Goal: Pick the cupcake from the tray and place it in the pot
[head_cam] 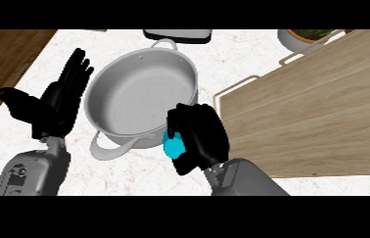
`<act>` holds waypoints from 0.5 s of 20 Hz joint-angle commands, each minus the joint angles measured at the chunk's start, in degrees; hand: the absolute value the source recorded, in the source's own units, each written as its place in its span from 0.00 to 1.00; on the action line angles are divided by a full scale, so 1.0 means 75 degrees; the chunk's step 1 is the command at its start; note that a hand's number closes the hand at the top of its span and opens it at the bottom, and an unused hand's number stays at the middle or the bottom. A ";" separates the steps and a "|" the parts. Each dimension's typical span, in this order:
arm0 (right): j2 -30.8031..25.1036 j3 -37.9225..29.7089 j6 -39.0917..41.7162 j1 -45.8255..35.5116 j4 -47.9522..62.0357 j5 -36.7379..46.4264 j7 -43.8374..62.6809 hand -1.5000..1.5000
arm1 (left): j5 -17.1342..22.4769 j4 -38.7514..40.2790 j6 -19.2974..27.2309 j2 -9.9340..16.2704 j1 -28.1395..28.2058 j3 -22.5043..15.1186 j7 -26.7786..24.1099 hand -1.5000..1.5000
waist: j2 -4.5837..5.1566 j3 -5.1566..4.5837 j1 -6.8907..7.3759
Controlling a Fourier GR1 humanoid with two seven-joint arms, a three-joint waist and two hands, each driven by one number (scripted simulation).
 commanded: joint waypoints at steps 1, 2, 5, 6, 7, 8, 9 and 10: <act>0.0141 0.0490 -0.1365 -0.0614 -0.0340 0.0687 0.1400 1.00 | -0.0015 0.0175 0.0059 -0.0047 -0.0065 0.0038 -0.0026 0.50 | 0.0006 0.0040 -0.0150; 0.0143 0.0581 -0.1591 -0.0822 -0.0291 0.0959 0.1780 1.00 | -0.0025 0.0154 0.0062 -0.0013 -0.0092 0.0061 -0.0014 0.50 | -0.0002 0.0038 -0.0143; 0.0146 0.0899 -0.2215 -0.1355 -0.0389 0.1382 0.2806 1.00 | -0.0078 0.0222 -0.0023 0.0095 -0.0130 0.0056 -0.0052 0.50 | 0.0015 0.0036 -0.0091; 0.0146 0.1011 -0.2353 -0.1533 -0.0506 0.1670 0.3318 1.00 | -0.0038 0.0240 0.0109 0.0021 -0.0135 0.0138 0.0024 0.50 | -0.0031 0.0037 -0.0207; 0.0147 0.1113 -0.2600 -0.1683 -0.0449 0.1784 0.3702 1.00 | -0.0004 0.0252 0.0024 0.0060 -0.0169 0.0131 0.0028 0.50 | 0.0015 0.0042 -0.0202; 0.0147 0.1148 -0.2511 -0.1977 -0.0333 0.2049 0.4002 1.00 | -0.0042 0.0180 0.0035 0.0057 -0.0078 0.0107 -0.0029 0.50 | -0.0022 0.0031 -0.0132; 0.0147 0.1161 -0.2400 -0.2203 -0.0305 0.2200 0.4424 1.00 | 0.0021 0.0236 0.0085 0.0072 -0.0234 0.0218 0.0069 0.50 | -0.0011 0.0031 -0.0238; 0.0147 0.1344 -0.2609 -0.2221 -0.0124 0.2285 0.4671 1.00 | -0.0025 0.0229 0.0091 -0.0033 -0.0057 0.0103 -0.0026 0.50 | 0.0044 0.0035 -0.0148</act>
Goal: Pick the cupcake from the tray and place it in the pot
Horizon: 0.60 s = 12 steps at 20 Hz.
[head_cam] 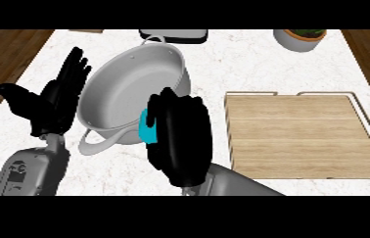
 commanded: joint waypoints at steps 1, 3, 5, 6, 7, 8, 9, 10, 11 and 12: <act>0.0043 0.0340 -0.0595 -0.0690 0.0004 0.0541 0.1996 1.00 | -0.0023 0.0077 0.0072 -0.0067 -0.0026 0.0007 -0.0007 0.50 | 0.0034 0.0008 -0.0055; 0.0042 0.0442 -0.0825 -0.0800 0.0234 0.0715 0.2289 1.00 | -0.0046 0.0171 0.0057 -0.0039 -0.0069 0.0037 -0.0074 0.50 | 0.0112 0.0013 -0.0052; 0.0042 0.0415 -0.0984 -0.1042 0.0224 0.0649 0.2561 1.00 | -0.0081 0.0227 0.0086 -0.0080 -0.0139 0.0041 -0.0216 0.50 | 0.0151 0.0020 -0.0050; 0.0041 0.0511 -0.0993 -0.1034 0.0143 0.0681 0.2745 1.00 | 0.0030 0.0142 0.0053 -0.0082 -0.0094 0.0073 -0.0085 0.50 | 0.0113 0.0025 -0.0016; 0.0041 0.0402 -0.1027 -0.1127 0.0242 0.0838 0.2848 1.00 | -0.0073 0.0054 0.0095 -0.0055 -0.0064 0.0011 -0.0034 0.50 | 0.0102 0.0032 -0.0031; 0.0041 0.0416 -0.1014 -0.1308 0.0485 0.0720 0.2861 1.00 | -0.0008 0.0085 0.0009 0.0006 -0.0199 0.0073 -0.0075 0.50 | 0.0157 0.0025 0.0016; 0.0041 0.0389 -0.0926 -0.1378 0.0426 0.0818 0.3041 1.00 | -0.0022 0.0276 0.0091 -0.0004 -0.0164 0.0174 -0.0103 0.50 | 0.0158 0.0025 -0.0113; 0.0040 0.0330 -0.1157 -0.1259 0.0602 0.0750 0.3061 1.00 | -0.0059 0.0193 0.0082 -0.0075 -0.0063 0.0076 -0.0208 0.50 | 0.0184 0.0027 -0.0034; 0.0040 0.0172 -0.1195 -0.1417 0.0654 0.0641 0.3077 1.00 | -0.0027 0.0051 0.0076 -0.0092 -0.0113 0.0014 -0.0013 0.50 | 0.0175 0.0036 -0.0002; 0.0040 0.0139 -0.1471 -0.1362 0.0696 0.0506 0.2989 1.00 | -0.0030 0.0259 0.0106 0.0039 -0.0396 0.0214 -0.0046 0.50 | 0.0236 0.0039 -0.0106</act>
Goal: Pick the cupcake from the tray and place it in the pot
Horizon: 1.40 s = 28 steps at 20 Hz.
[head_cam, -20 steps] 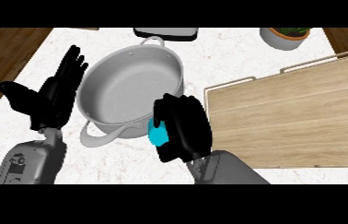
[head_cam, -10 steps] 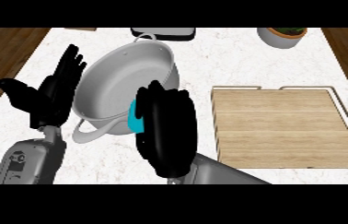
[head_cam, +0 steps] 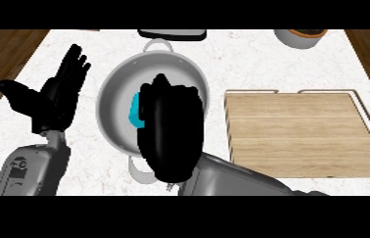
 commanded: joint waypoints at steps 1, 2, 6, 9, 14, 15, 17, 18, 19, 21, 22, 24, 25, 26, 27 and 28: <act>0.0102 0.0048 -0.1060 -0.0102 0.0416 0.0105 0.2006 1.00 | 0.0023 -0.0076 -0.0066 0.0016 0.0149 0.0003 -0.0066 0.50 | 0.0043 0.0010 0.0004; 0.0102 -0.0035 -0.0966 -0.0259 0.0593 0.0046 0.2002 1.00 | 0.0005 -0.0062 0.0049 -0.0006 -0.0210 0.0026 0.0119 0.50 | 0.0054 0.0013 -0.0069; 0.0101 -0.0239 -0.1218 -0.0644 0.1232 0.0275 0.1905 1.00 | 0.0161 -0.0053 -0.0209 0.0169 0.0093 0.0199 -0.0113 0.50 | 0.0062 0.0004 -0.0015; 0.0102 -0.0310 0.0081 -0.0838 0.2327 0.0928 0.1845 1.00 | 0.0035 -0.0020 -0.0028 0.0029 0.0101 0.0107 -0.0053 0.50 | 0.0037 -0.0005 -0.0202; 0.0101 -0.0179 -0.0479 -0.0716 0.3333 0.0860 0.1979 1.00 | 0.0023 -0.0057 -0.0012 -0.0023 0.0138 0.0103 -0.0081 0.50 | 0.0106 0.0015 -0.0167; 0.0101 0.0026 -0.0496 -0.0866 0.3270 0.0722 0.2071 1.00 | -0.0044 0.0067 -0.0054 -0.0039 0.0215 0.0063 -0.0256 0.50 | 0.0104 0.0015 -0.0170; 0.0101 0.0038 -0.0926 -0.0551 0.3784 0.0707 0.1850 1.00 | -0.0109 -0.0305 0.0069 -0.0097 0.0190 -0.0053 -0.0019 0.50 | 0.0110 0.0025 -0.0118; 0.0101 -0.0157 -0.0924 -0.0778 0.3892 0.0407 0.1712 1.00 | -0.0017 -0.0157 -0.0026 -0.0108 0.0133 0.0008 -0.0172 0.50 | 0.0136 0.0021 -0.0095; 0.0101 -0.0056 -0.1009 -0.0588 0.3878 0.0452 0.1817 1.00 | 0.0019 0.0144 -0.0076 -0.0024 0.0083 0.0190 -0.0384 0.50 | 0.0148 0.0017 -0.0153; 0.0101 -0.0469 -0.1528 -0.0258 0.3821 -0.0113 0.1451 1.00 | 0.0061 0.0065 -0.0160 0.0032 0.0164 0.0201 -0.0374 0.50 | 0.0178 0.0026 -0.0103; 0.0101 -0.0751 -0.1670 -0.0255 0.3924 -0.0159 0.1309 1.00 | -0.0189 -0.0203 0.0165 -0.0259 0.0292 -0.0102 -0.0218 0.50 | 0.0141 0.0037 -0.0152; 0.0101 -0.1059 -0.2170 0.0153 0.4090 -0.0651 0.0949 0.00 | 0.0095 -0.0119 -0.0105 0.0091 0.0109 0.0284 -0.0208 0.50 | 0.0199 0.0041 -0.0086; 0.0101 -0.1088 -0.2362 0.0116 0.4169 -0.0922 0.0759 0.00 | -0.0005 -0.0137 -0.0021 -0.0095 -0.0001 0.0077 -0.0205 0.50 | 0.0216 0.0042 -0.0051; 0.0102 -0.1002 -0.2526 0.0170 0.4156 -0.1259 0.0509 0.00 | 0.0144 -0.0178 -0.0167 0.0018 0.0044 0.0204 -0.0217 0.50 | 0.0205 0.0039 0.0011; 0.0102 -0.1038 -0.2677 0.0227 0.4259 -0.1636 0.0142 0.00 | 0.0106 -0.0304 -0.0180 -0.0027 0.0387 0.0128 -0.0297 0.50 | 0.0207 0.0040 0.0108; 0.0102 -0.1189 -0.2885 0.0115 0.4271 -0.1945 -0.0196 0.00 | 0.0118 -0.0414 -0.0209 0.0070 0.0210 0.0142 -0.0116 0.50 | 0.0206 0.0045 0.0101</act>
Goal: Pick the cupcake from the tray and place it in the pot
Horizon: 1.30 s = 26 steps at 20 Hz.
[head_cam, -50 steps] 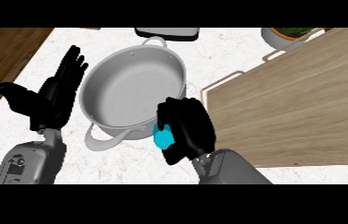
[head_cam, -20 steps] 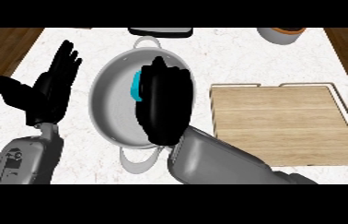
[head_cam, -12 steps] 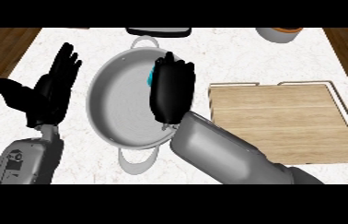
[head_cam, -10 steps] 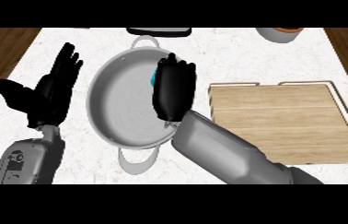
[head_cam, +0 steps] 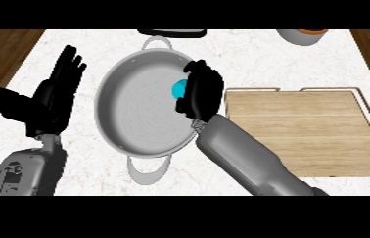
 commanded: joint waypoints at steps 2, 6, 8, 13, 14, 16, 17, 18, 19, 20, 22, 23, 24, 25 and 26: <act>0.0090 -0.0025 -0.1636 0.0098 0.0075 -0.1456 0.0210 0.00 | 0.0031 -0.0065 -0.0128 -0.0028 0.0076 -0.0100 0.0013 0.50 | 0.0024 0.0006 0.0153; 0.0092 -0.0248 -0.3229 0.0120 -0.0234 -0.1871 -0.0931 0.00 | -0.0062 0.0157 0.0088 -0.0175 -0.0107 -0.0056 -0.0071 0.50 | 0.0022 0.0013 -0.0028; 0.0092 -0.0091 -0.3852 0.0172 -0.0492 -0.1925 -0.0971 0.00 | -0.0004 0.0021 0.0021 0.0081 -0.0226 0.0115 0.0157 0.50 | -0.0047 0.0012 -0.0089; 0.0093 0.0086 -0.5186 0.0549 -0.0746 -0.2620 -0.1532 0.00 | -0.0146 0.0238 0.0115 -0.0035 0.0025 0.0099 -0.0062 0.50 | -0.0057 0.0002 -0.0278; 0.0093 -0.0298 -0.5334 0.0861 -0.0527 -0.2799 -0.2170 0.00 | 0.0116 -0.0276 -0.0082 0.0280 0.0224 0.0334 0.0275 0.50 | -0.0072 0.0009 -0.0283; 0.0093 -0.0080 -0.5171 0.0664 -0.0948 -0.2938 -0.1993 0.00 | -0.0111 0.0264 0.0115 0.0080 0.0124 0.0314 -0.0044 0.50 | -0.0111 -0.0003 -0.0504; 0.0093 -0.0223 -0.4918 0.1073 -0.1213 -0.3019 -0.2283 0.00 | 0.0014 -0.0059 0.0043 0.0123 0.0462 0.0415 -0.0051 0.50 | -0.0138 -0.0003 -0.0567; 0.0093 -0.0124 -0.5172 0.1398 -0.1392 -0.2919 -0.2370 0.00 | 0.0060 -0.0231 -0.0063 0.0239 0.0558 0.0451 0.0044 0.50 | -0.0150 -0.0003 -0.0583; 0.0093 0.0085 -0.5121 0.1358 -0.1499 -0.2881 -0.2229 0.00 | 0.0139 -0.0319 -0.0137 0.0329 0.0421 0.0540 0.0189 0.50 | -0.0153 -0.0005 -0.0588; 0.0093 -0.0053 -0.5064 0.1951 -0.1773 -0.3257 -0.3039 0.00 | 0.0035 -0.0305 -0.0030 0.0199 0.0419 0.0387 0.0332 0.50 | -0.0138 -0.0001 -0.0628; -0.0289 0.0218 -0.4724 0.2709 -0.2910 -0.3190 -0.3136 0.00 | 0.0042 -0.0031 0.0096 0.0082 0.0308 0.0541 0.0134 0.50 | -0.0160 -0.0004 -0.0735; -0.0429 0.0149 -0.4671 0.2947 -0.3073 -0.3227 -0.3277 0.00 | -0.0137 -0.0312 0.0081 0.0237 0.0278 0.0450 0.0367 0.50 | -0.0160 -0.0004 -0.0711; -0.0651 0.0196 -0.4583 0.3138 -0.3416 -0.3451 -0.3536 0.00 | -0.0013 -0.0332 0.0032 0.0313 0.0094 0.0541 0.0655 0.50 | -0.0155 -0.0003 -0.0703; -0.0687 -0.0011 -0.4317 0.3235 -0.3450 -0.3596 -0.3673 0.00 | -0.0073 -0.0273 -0.0064 0.0141 0.0418 0.0492 0.0123 0.50 | -0.0149 -0.0005 -0.0680; -0.0911 -0.0390 -0.4039 0.2884 -0.3534 -0.4078 -0.3829 0.00 | -0.0220 -0.0679 0.0205 0.0115 0.0321 0.0409 0.0616 0.50 | -0.0147 -0.0003 -0.0655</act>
